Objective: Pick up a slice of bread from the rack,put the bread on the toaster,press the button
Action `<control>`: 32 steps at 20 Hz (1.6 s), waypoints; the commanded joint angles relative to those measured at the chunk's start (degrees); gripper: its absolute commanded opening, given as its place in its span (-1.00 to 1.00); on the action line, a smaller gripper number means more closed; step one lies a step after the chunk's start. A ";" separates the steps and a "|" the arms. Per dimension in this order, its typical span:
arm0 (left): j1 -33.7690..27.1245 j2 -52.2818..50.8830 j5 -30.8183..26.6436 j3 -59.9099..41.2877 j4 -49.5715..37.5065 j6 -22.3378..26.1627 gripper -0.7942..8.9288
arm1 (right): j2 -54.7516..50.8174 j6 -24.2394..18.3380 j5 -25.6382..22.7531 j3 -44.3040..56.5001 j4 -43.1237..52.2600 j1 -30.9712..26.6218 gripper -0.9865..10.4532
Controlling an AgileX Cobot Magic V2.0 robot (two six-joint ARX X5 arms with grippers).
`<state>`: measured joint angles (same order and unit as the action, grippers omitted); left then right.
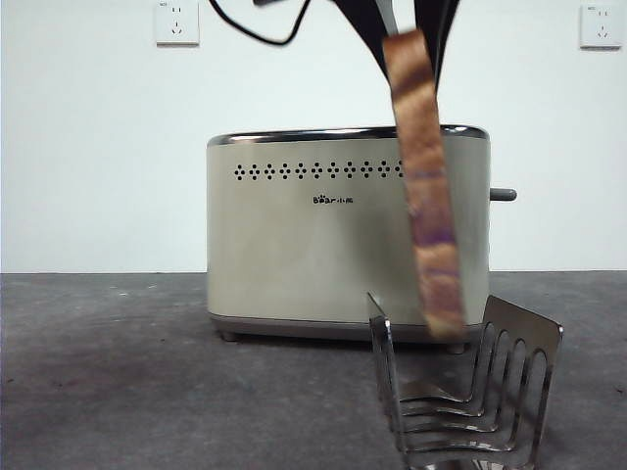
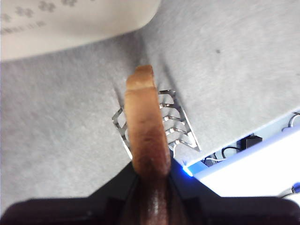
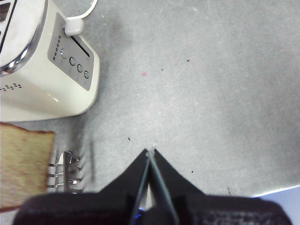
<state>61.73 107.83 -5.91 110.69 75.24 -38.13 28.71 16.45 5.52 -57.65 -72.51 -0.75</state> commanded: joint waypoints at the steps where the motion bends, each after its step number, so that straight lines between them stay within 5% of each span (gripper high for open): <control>1: 0.09 -2.84 -0.55 0.20 0.13 5.68 -0.79 | 0.02 -0.59 -0.15 -0.28 0.26 0.04 -0.83; 8: 0.07 -13.51 1.88 0.24 0.11 24.59 -0.79 | 0.02 -0.13 0.11 -0.28 0.17 0.04 -0.83; 23: -1.64 -24.24 -3.15 0.31 -0.92 91.69 -0.86 | 0.02 -0.22 0.09 -0.28 2.45 0.04 -0.83; 32: -11.63 -22.99 -2.91 0.42 -10.60 101.74 -0.86 | 0.15 -0.22 0.04 -0.28 3.15 0.04 -0.83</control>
<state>50.17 84.34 -8.84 110.72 65.06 62.06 28.77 16.47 5.58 -57.65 -70.00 -0.75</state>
